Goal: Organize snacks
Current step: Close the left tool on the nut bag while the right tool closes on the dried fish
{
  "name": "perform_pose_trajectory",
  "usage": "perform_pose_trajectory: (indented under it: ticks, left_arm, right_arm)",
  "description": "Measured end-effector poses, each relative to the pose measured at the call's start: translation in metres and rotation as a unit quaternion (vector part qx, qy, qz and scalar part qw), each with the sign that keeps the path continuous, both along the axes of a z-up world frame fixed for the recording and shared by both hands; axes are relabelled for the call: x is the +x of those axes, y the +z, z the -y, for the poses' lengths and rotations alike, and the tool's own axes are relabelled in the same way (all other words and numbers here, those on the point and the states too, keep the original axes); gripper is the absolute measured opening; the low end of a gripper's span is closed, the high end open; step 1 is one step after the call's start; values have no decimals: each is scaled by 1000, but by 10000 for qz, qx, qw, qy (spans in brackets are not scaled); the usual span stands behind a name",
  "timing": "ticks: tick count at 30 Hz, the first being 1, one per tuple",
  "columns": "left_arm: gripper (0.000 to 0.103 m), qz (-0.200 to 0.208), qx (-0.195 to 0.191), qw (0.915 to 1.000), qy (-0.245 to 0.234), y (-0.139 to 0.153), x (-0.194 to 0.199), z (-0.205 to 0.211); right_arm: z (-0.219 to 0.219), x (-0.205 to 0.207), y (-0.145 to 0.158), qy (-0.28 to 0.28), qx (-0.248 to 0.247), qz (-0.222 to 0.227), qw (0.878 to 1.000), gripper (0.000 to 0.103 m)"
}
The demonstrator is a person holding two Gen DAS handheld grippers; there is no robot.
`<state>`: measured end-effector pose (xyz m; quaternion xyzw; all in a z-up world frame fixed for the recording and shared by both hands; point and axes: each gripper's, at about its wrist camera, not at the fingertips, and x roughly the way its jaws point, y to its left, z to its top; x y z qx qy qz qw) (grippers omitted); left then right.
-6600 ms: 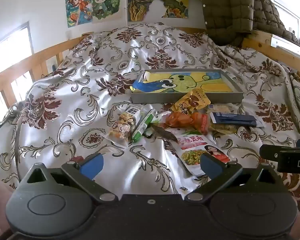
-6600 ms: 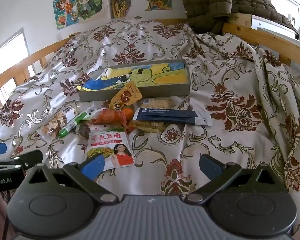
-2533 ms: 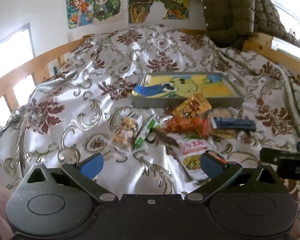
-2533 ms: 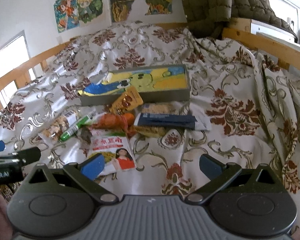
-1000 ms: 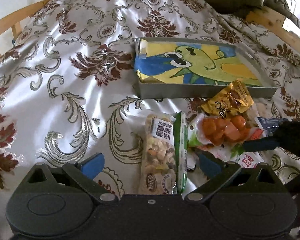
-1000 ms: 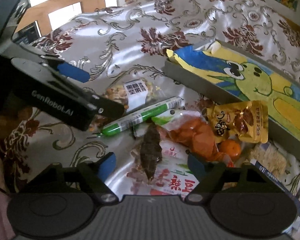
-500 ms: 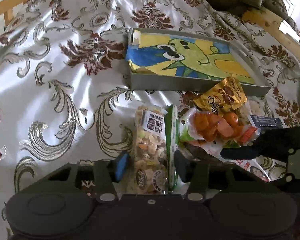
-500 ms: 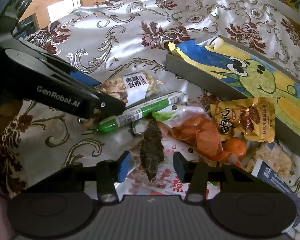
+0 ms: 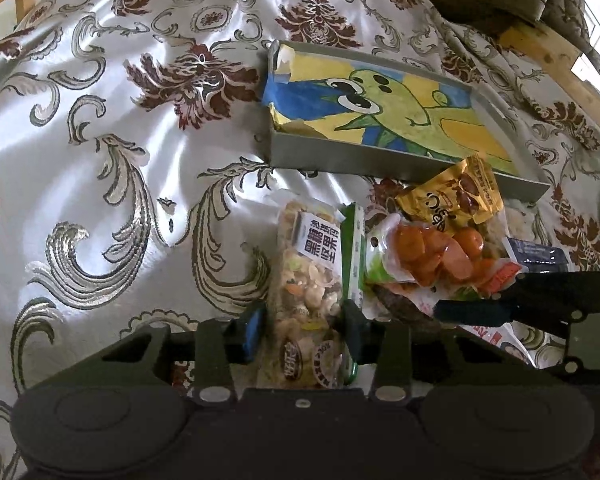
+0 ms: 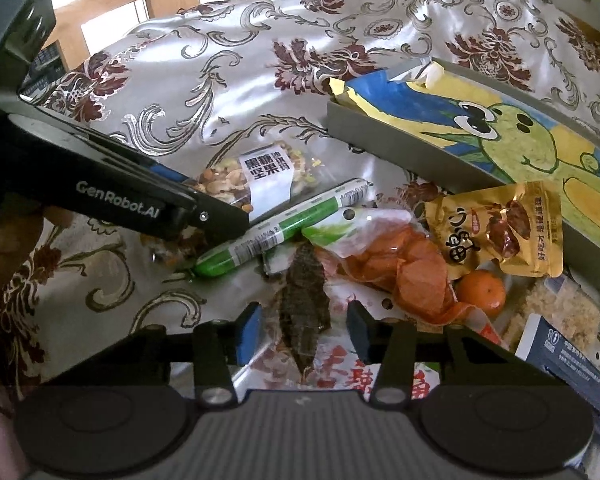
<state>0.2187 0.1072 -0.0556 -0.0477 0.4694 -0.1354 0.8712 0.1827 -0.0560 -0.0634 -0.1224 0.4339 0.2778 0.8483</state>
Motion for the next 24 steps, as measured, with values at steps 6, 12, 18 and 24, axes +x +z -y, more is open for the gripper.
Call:
perform_pose_trajectory:
  ticks: [6,12,18,24]
  left_arm:
    - [42,40,6,10000,9,2,-4,1]
    - [41,179,-50,9998,56,10,-10,1]
    - [41,313,-83,9994,76,17,-17,2]
    - [41,433,-84,9990,71,21,-22,4]
  right_arm:
    - [1,-2,3,-37,79,-50,9999,50]
    - [4,-7,10,-111,174,-9,9998,50]
    - [7,-13,16,-116,159,109,9997,50]
    - [5,-20,19,16,-9,360,9993,50]
